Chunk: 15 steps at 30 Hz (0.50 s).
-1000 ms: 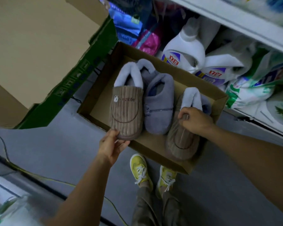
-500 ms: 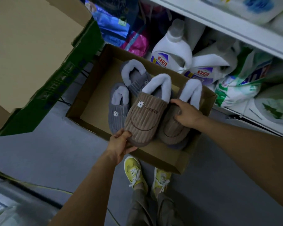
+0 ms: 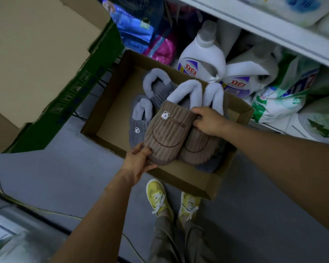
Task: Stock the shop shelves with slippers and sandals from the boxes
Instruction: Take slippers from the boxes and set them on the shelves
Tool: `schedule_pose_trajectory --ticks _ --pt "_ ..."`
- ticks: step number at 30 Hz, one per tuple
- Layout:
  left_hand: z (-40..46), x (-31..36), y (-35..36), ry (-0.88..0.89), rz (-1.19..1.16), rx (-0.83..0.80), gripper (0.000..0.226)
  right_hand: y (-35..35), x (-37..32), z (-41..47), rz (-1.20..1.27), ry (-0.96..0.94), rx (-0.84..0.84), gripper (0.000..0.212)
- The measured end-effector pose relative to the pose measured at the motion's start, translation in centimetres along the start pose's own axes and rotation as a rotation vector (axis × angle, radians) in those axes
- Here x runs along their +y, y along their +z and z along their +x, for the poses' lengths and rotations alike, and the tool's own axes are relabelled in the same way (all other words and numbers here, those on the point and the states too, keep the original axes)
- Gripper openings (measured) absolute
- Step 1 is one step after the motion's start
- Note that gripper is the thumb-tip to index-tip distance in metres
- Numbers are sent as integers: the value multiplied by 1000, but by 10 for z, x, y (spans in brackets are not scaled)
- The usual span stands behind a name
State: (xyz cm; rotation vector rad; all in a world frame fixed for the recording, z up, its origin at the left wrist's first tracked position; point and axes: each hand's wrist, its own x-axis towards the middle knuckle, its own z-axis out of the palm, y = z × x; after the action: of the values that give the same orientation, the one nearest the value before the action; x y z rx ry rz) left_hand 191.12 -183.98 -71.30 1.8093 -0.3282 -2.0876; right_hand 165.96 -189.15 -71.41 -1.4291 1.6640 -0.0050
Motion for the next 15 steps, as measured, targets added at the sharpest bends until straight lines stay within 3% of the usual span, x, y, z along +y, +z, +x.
schedule_pose_trajectory --ticks 6,15 --pt "-51 28 8 73 76 -78 49 -42 -24 -47 135 -6 94 16" --pt "-161 68 47 311 301 -135 55 -131 -67 -158 144 -40 167 14"
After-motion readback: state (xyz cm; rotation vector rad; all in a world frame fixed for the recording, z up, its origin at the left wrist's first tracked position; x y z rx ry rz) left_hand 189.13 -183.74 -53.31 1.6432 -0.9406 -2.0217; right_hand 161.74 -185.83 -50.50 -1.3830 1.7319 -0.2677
